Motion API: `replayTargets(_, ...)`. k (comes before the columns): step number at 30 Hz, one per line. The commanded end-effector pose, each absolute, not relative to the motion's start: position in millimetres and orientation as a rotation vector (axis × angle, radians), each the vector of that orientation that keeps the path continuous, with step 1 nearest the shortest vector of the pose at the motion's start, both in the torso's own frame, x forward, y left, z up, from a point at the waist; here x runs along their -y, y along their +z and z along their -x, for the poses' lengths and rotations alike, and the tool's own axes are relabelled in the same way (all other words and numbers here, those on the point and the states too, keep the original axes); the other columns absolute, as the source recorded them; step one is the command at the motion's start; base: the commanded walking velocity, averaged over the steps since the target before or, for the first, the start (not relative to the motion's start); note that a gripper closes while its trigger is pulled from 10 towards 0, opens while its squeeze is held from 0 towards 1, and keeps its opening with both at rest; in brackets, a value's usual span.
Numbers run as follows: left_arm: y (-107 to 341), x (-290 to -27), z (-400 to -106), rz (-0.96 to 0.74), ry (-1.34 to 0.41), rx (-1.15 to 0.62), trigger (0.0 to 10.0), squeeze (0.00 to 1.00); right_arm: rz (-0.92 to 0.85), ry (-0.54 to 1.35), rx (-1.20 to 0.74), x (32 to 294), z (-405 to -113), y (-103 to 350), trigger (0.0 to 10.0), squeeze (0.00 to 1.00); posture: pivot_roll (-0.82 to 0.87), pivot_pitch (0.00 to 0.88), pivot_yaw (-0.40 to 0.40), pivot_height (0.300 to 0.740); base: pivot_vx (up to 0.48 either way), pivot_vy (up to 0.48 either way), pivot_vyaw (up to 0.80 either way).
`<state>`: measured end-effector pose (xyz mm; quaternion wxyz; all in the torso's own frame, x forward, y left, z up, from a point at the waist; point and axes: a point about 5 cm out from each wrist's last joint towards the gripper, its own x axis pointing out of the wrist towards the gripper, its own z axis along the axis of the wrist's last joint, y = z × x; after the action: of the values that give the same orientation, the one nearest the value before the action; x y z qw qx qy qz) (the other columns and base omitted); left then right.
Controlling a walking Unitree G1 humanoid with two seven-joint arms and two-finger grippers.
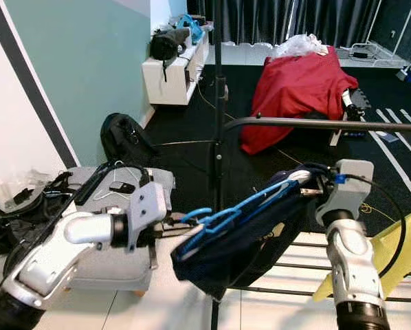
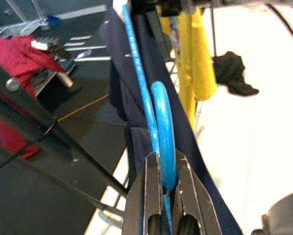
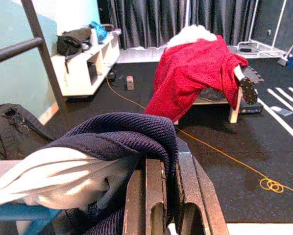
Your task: Hang hanger
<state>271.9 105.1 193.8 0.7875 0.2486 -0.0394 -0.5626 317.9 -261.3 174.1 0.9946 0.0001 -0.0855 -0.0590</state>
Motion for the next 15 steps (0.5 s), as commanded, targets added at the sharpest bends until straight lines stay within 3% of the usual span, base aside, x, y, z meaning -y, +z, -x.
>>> replayTargets(1, 187.0, -120.8, -269.8, -0.572, -1.216, 0.013, 0.0, 0.0, -0.021, -0.27, 0.2, 295.8, -311.1, 184.7, 0.0, 0.0, -0.09, 0.029, 0.023, 0.735, 0.0, 0.0, 0.0)
replayTargets(6, 194.6, -120.4, -269.0, -0.53, -1.212, 0.062, 0.0, 0.0, -0.045, -0.259, 0.19, 293.6, -314.1, 182.7, 0.0, 0.0, -0.09, 0.022, 0.019, 0.735, 0.0, 0.0, 0.0)
replayTargets(9, 210.9, -117.4, -270.9, -0.418, -1.185, 0.157, 0.0, 0.0, -0.086, -0.175, 0.099, 281.7, -318.1, 166.1, 0.0, 0.0, -0.09, 0.018, 0.019, 0.735, 0.0, 0.0, 0.0)
replayTargets(14, 225.0, -114.0, -277.1, -0.343, -1.122, 0.23, 0.0, 0.0, -0.086, -0.009, 0.002, 251.2, -318.2, 144.9, 0.0, 0.0, -0.09, 0.022, 0.02, 0.735, 0.0, 0.0, 0.0)
replayTargets(15, 223.2, -114.2, -280.3, -0.372, -1.098, 0.217, 0.0, 0.0, -0.076, 0.076, -0.004, 233.6, -317.5, 141.7, 0.0, 0.0, -0.08, 0.026, 0.021, 0.735, 0.0, 0.0, 0.0)
